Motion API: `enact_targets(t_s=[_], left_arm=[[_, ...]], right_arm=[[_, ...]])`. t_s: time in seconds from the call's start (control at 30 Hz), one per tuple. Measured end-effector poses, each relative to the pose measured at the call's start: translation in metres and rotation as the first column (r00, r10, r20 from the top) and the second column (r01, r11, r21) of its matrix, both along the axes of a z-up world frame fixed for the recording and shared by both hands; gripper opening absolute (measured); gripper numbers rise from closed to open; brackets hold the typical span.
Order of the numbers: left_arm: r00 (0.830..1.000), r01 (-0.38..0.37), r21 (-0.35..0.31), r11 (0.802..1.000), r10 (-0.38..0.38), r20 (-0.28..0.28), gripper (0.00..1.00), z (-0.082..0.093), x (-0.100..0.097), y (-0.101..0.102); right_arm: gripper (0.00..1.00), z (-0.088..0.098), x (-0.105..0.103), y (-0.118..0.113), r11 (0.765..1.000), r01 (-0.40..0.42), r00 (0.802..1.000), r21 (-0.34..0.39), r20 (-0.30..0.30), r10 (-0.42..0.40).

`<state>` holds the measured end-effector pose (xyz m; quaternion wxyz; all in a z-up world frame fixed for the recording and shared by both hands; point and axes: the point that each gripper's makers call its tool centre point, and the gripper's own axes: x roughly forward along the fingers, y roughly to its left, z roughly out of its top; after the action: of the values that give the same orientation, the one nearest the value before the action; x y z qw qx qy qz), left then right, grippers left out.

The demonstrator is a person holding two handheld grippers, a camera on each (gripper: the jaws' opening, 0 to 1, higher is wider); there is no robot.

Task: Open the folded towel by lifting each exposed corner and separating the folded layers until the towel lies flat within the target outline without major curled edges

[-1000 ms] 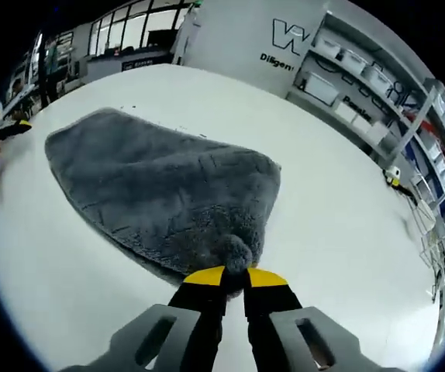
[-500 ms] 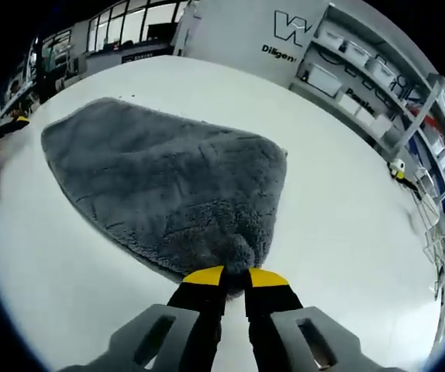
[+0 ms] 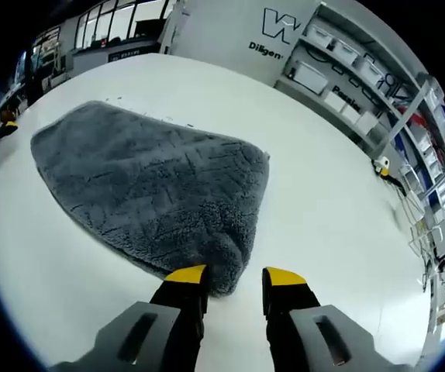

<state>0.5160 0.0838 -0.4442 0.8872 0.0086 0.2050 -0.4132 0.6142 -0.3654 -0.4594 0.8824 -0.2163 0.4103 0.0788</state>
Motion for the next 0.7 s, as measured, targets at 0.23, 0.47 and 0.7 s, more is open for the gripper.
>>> enact_targets(t_s=[0.23, 0.47, 0.7], left_arm=[[1.000, -0.012, 0.003, 1.000, 0.012, -0.004, 0.99, 0.000, 0.001, 0.002], [1.000, -0.009, 0.005, 1.000, 0.009, 0.004, 0.99, 0.002, 0.002, 0.001], [1.000, -0.013, -0.007, 1.000, 0.013, 0.021, 0.99, 0.010, -0.001, 0.003]], right_arm=[[0.43, 0.027, -0.005, 0.009, 0.999, -0.007, 0.999, -0.035, 0.050, 0.008], [0.62, 0.037, 0.000, 0.017, 0.999, 0.009, 0.996, -0.044, 0.089, -0.005], [0.70, 0.038, 0.011, 0.042, 0.997, -0.081, 0.986, -0.011, 0.146, 0.082]])
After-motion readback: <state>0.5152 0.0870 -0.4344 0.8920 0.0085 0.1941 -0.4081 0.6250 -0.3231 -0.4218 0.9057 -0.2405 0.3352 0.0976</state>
